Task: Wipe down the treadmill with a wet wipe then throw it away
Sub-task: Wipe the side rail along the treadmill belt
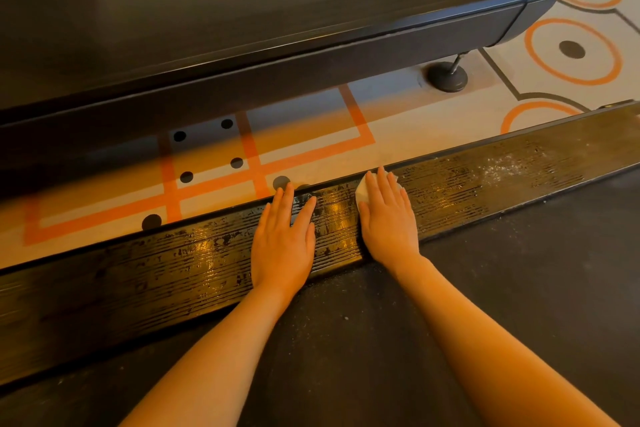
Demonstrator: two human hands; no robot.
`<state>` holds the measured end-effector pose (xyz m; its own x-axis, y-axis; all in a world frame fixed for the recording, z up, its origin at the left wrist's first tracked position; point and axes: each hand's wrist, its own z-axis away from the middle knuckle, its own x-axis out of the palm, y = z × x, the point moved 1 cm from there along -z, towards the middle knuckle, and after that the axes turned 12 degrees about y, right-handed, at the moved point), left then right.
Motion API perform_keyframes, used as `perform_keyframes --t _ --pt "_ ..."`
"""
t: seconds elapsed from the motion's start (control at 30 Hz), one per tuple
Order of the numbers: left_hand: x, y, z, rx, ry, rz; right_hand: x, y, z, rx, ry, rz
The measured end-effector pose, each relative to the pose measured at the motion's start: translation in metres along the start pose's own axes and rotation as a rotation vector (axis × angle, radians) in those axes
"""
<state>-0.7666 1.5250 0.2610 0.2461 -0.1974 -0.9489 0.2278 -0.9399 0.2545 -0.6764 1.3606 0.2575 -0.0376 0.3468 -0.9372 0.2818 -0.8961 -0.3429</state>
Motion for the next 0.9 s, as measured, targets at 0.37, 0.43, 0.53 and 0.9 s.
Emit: perform_keyframes --t 0.37,0.43,0.53,0.9 --pt "-0.005 0.003 -0.001 0.0 -0.05 -0.014 -0.005 0.01 0.056 0.033 0.016 -0.048" --pt "-0.005 0.003 -0.001 -0.001 -0.047 -0.014 -0.004 0.009 0.051 0.029 0.02 -0.041" --pt "-0.004 0.003 -0.001 0.002 -0.038 -0.026 -0.004 0.009 0.035 0.03 0.019 -0.037" --pt "-0.003 0.001 -0.001 -0.004 -0.028 -0.008 -0.006 0.013 0.006 0.012 -0.005 0.008"
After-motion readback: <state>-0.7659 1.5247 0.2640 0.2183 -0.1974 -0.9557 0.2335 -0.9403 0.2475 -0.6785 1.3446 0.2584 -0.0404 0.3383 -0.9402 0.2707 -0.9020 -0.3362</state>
